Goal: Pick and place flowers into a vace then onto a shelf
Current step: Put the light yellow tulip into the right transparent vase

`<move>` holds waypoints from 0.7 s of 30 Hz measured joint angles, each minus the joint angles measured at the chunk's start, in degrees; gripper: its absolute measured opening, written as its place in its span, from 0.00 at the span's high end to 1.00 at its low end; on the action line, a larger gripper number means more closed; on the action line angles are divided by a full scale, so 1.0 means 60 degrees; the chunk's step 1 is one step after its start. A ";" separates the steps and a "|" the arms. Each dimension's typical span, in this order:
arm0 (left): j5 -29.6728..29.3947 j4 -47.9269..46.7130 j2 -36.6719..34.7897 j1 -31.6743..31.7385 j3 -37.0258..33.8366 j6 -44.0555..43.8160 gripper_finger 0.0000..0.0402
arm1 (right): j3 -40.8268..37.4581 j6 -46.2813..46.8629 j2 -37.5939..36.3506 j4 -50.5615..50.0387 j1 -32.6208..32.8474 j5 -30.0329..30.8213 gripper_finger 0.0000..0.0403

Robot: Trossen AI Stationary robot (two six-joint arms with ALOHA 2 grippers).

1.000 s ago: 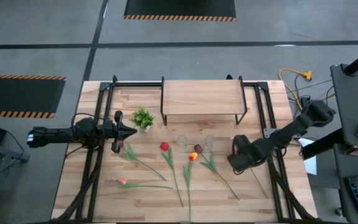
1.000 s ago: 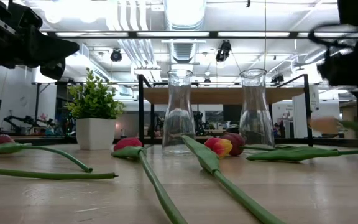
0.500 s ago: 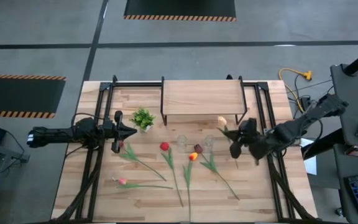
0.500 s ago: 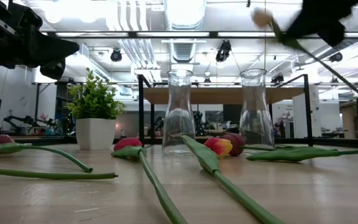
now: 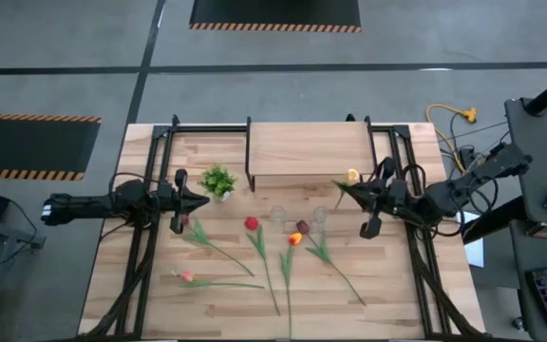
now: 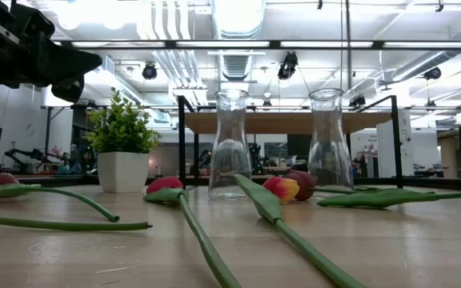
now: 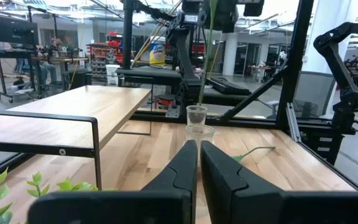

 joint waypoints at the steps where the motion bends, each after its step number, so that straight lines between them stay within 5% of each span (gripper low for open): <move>1: 0.0000 0.0000 -0.0002 0.0002 0.0002 0.0002 0.99 | 0.0000 -0.0270 0.0053 0.0243 0.0000 -0.0004 0.97; 21: -0.0002 0.0002 -0.0002 0.0001 0.0000 0.0002 0.99 | -0.0005 0.0323 0.1546 0.0984 -0.0714 -0.0038 0.97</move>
